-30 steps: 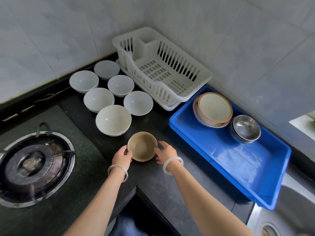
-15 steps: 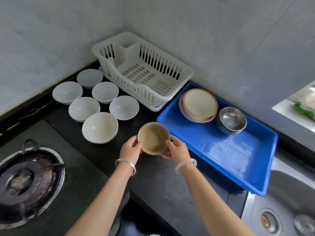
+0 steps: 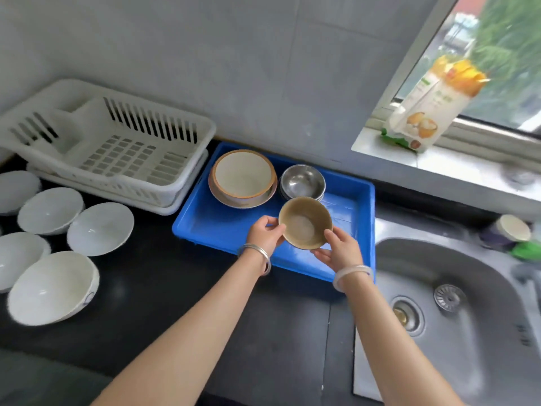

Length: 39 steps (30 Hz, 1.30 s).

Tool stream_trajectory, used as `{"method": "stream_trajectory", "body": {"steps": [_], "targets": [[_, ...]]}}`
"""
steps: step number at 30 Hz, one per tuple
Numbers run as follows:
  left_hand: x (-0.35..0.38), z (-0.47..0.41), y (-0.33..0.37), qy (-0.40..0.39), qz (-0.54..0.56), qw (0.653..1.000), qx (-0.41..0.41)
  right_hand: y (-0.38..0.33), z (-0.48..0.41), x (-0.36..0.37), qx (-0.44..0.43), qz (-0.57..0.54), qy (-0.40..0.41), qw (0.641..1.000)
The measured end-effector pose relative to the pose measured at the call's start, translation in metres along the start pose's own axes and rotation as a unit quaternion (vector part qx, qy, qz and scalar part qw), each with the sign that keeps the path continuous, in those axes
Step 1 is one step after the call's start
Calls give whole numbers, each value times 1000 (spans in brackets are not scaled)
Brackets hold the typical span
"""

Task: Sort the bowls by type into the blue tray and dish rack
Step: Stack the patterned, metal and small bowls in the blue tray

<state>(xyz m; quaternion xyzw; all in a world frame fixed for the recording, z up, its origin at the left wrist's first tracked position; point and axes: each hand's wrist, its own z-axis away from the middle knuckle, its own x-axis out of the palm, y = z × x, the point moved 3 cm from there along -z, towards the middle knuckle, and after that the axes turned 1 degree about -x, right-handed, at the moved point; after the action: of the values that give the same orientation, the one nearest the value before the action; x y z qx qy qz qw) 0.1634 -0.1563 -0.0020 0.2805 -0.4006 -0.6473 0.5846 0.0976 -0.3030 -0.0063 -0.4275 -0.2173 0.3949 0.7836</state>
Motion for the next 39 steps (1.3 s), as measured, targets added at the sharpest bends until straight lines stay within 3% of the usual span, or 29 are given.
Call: {"method": "stream_trajectory", "body": {"steps": [5, 10, 18, 23, 31, 39], "targets": [[53, -27, -21, -24, -43, 998, -34, 8, -26, -38, 41, -42, 60, 996], [79, -49, -42, 6, -105, 993, -46, 17, -50, -51, 55, -34, 96, 993], [112, -73, -55, 9, -4, 996, -89, 21, -79, -55, 82, -63, 138, 985], [128, -87, -53, -7, 34, 995, -91, 15, -99, -59, 63, -22, 136, 988], [148, -112, -48, -13, 41, 996, -79, 2, -125, -54, 49, -95, 138, 985], [162, -122, -50, -17, 35, 997, -73, -4, -143, -56, 33, -98, 132, 986]]}}
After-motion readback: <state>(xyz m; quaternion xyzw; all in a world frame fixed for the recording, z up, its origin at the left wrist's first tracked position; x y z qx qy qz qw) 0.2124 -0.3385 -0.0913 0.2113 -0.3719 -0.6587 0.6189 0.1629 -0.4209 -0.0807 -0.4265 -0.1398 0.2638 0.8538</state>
